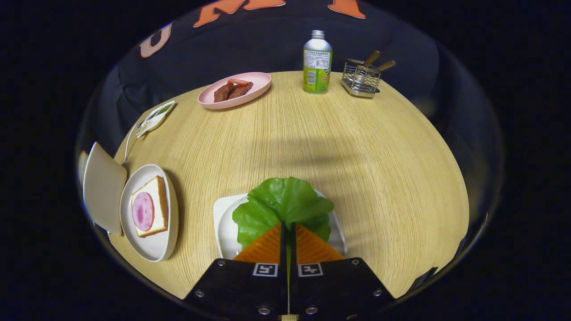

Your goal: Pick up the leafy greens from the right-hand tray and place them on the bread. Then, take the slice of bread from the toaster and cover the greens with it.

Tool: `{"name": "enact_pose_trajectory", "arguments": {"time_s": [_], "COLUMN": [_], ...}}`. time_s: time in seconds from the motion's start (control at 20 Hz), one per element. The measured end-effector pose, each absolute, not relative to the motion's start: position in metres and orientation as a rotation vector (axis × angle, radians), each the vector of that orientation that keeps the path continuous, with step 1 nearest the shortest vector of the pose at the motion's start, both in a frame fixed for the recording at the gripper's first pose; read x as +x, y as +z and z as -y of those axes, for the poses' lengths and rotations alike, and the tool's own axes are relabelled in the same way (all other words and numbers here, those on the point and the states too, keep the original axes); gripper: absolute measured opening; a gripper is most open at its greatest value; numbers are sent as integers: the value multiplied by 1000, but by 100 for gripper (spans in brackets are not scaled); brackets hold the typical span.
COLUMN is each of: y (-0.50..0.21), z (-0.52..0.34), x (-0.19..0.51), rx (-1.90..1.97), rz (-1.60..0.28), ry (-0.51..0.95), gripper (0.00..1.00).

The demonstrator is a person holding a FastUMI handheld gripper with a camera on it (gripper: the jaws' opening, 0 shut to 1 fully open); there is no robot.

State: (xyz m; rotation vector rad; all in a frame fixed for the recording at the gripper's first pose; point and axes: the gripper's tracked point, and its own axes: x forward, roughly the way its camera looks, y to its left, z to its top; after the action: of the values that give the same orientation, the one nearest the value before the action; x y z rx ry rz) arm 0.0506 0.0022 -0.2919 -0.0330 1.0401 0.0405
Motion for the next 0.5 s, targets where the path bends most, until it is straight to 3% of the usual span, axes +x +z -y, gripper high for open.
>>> {"name": "enact_pose_trajectory", "arguments": {"time_s": [0.5], "y": [-259], "z": [-1], "x": [63], "rx": [-50], "rz": [-946], "ry": [22], "gripper": [0]}}
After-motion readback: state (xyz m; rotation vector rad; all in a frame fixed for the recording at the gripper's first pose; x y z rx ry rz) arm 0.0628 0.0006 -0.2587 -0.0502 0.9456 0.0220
